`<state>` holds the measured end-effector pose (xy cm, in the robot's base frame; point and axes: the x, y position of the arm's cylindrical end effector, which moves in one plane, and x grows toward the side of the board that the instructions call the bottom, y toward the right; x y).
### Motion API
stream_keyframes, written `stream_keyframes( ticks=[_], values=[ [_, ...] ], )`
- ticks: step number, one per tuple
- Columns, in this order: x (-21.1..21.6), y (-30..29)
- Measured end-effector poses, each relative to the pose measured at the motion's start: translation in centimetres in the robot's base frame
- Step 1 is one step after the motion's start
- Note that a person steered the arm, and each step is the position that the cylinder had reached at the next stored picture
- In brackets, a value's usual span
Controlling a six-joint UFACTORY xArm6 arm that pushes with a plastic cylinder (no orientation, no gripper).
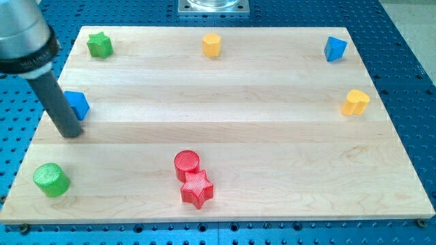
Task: Slide the red star diagonally bottom right to the hexagon
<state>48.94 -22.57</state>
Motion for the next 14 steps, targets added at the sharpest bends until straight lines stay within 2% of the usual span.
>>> stream_keyframes(
  ticks=[1,2,9,10,11,12,14],
  values=[
    [2.0,2.7],
    [2.3,3.9],
    [5.1,8.1],
    [10.1,8.0],
    [12.9,8.4],
    [12.9,11.6],
    [11.9,24.0]
  ],
)
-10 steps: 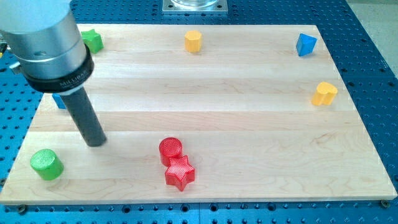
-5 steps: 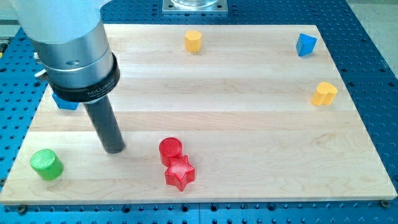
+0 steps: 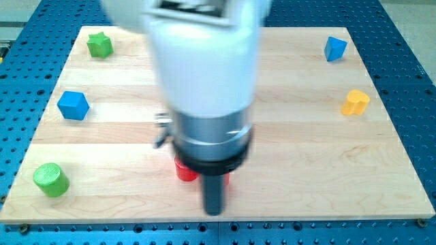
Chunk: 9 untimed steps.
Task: Slide the red star diagonally bottom right to the hexagon
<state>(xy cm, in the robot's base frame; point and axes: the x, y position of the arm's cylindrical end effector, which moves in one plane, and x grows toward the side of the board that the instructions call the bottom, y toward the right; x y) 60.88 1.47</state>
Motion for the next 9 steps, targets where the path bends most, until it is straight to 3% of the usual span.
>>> stream_keyframes(
  ticks=[1,3,4,6,7,9],
  values=[
    [-1.0,6.6],
    [-0.6,8.7],
    [0.5,5.9],
    [1.0,-8.2],
    [0.6,-11.2],
    [-5.3,-2.4]
  ],
)
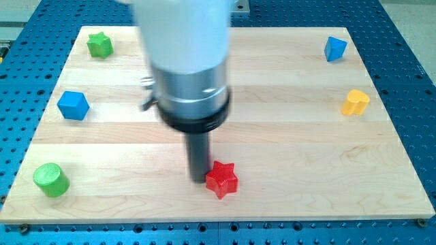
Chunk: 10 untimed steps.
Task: Slide the red star diagonally bottom right to the hexagon
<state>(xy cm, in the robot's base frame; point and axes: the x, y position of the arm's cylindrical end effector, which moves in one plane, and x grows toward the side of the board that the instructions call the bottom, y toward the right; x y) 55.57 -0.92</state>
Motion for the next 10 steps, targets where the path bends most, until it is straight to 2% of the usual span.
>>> stream_keyframes(
  ticks=[1,2,4,5,6,9,10],
  values=[
    [-0.3,4.5],
    [-0.3,6.4],
    [-0.2,-0.3],
    [3.2,-0.3],
    [4.2,1.4],
    [4.2,14.3],
    [4.2,15.6]
  ],
)
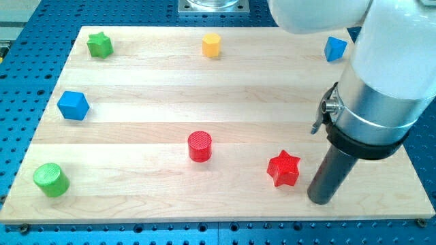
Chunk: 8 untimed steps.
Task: Slide the red star diagonally bottom right to the hexagon
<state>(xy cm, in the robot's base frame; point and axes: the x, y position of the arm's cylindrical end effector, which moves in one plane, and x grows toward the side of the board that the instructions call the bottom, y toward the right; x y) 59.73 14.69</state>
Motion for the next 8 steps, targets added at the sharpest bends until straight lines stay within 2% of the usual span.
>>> stream_keyframes(
  ticks=[3,6,8],
  values=[
    [0.0,-2.2],
    [-1.2,-1.5],
    [-1.5,-6.4]
  ],
)
